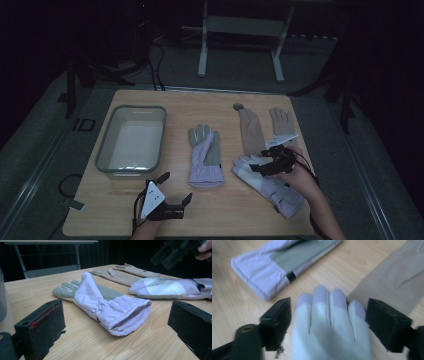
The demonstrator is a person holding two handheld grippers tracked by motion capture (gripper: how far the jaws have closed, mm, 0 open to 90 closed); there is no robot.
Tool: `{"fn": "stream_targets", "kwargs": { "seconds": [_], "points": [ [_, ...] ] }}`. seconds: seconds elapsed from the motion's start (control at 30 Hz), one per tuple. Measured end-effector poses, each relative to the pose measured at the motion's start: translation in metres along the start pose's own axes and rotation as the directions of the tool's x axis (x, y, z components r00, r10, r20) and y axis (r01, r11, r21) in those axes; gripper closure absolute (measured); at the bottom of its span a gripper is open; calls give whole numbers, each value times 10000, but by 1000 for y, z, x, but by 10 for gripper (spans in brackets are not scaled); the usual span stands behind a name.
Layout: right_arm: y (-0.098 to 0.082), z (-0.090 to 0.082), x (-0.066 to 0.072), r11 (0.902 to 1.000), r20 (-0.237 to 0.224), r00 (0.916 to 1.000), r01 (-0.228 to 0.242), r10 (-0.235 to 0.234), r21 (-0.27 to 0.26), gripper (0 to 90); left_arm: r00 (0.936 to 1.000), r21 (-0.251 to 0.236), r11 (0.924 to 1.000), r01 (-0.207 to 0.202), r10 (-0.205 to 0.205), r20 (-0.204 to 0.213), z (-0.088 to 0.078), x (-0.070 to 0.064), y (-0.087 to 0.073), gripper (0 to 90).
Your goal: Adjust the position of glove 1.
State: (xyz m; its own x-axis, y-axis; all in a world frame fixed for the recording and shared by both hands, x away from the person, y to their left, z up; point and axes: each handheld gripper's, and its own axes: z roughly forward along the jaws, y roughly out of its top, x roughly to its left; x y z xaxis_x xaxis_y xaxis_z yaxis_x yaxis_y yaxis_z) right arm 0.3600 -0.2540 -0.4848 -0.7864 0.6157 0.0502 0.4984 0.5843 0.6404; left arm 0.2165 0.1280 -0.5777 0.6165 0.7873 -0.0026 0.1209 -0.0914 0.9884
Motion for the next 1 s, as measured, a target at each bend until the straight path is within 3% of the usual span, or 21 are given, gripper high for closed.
{"fn": "stream_targets", "kwargs": {
  "seconds": [0.13,0.33,0.57,0.63,0.7,0.83,0.87,0.9,0.93,1.0],
  "points": [
    [-20,-3,-4,9992,-252,9997,-44,54,399,296,10000,14,10000,-1,1,5,0,0,0,11],
    [-41,-7,-6,9955,-118,9999,46,-35,945,307,10000,43,10000,-32,32,7,0,0,0,11],
    [-55,-5,-10,9905,-436,9990,99,-39,1372,301,10000,47,10000,-31,31,8,0,0,0,11],
    [-61,3,-9,9846,-74,10000,75,-64,1744,313,10000,64,10000,-50,50,15,0,0,0,11],
    [-62,5,-8,9845,12,9999,111,-115,1749,322,10000,54,10000,-51,51,6,0,0,0,11],
    [-64,8,-3,9837,200,9997,87,-125,1796,413,10000,60,9999,-86,86,-4,0,-1,0,11],
    [-65,6,-2,9847,107,9999,73,-93,1743,491,10000,59,9999,-87,87,3,0,-1,0,11],
    [-65,6,-2,9847,107,9999,73,-93,1743,491,10000,53,10000,-76,76,-1,0,-1,0,11],
    [-66,5,2,9853,160,9999,15,-43,1708,562,10000,55,10000,-61,61,3,0,-1,0,11],
    [-66,4,5,9856,283,9996,-81,33,1688,617,10000,58,10000,-63,63,-4,0,-1,0,11]
  ]
}}
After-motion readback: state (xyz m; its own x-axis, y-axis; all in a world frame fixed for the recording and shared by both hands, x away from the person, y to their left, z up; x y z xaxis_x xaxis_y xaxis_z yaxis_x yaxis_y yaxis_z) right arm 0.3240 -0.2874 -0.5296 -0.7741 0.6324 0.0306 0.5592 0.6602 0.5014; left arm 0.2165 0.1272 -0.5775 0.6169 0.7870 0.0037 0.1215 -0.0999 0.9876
